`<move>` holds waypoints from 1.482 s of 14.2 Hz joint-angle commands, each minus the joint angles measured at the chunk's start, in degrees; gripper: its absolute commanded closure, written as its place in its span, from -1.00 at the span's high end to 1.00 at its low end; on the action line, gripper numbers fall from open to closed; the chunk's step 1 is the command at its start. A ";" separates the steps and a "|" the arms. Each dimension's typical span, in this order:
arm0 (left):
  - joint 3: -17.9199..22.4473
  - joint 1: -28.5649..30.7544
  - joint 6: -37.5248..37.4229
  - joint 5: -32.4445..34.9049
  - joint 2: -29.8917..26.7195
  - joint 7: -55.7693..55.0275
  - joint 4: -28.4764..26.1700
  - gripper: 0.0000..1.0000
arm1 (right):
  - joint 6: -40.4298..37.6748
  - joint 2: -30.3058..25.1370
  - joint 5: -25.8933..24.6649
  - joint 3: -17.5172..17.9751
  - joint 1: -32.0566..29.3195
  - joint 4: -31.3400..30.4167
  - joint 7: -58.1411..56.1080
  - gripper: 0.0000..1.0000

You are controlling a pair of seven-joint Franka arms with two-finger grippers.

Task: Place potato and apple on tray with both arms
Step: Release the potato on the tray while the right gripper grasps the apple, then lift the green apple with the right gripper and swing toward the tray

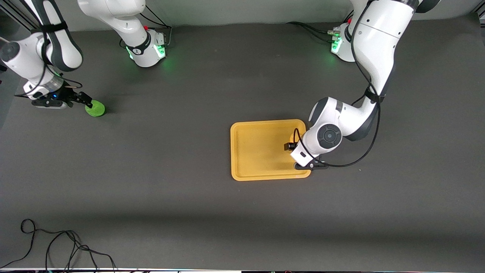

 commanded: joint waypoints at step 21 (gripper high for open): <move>-0.61 29.35 -18.56 7.07 -40.23 34.40 -11.02 0.99 | -23.09 3.49 15.72 0.43 9.35 16.29 -6.55 -0.54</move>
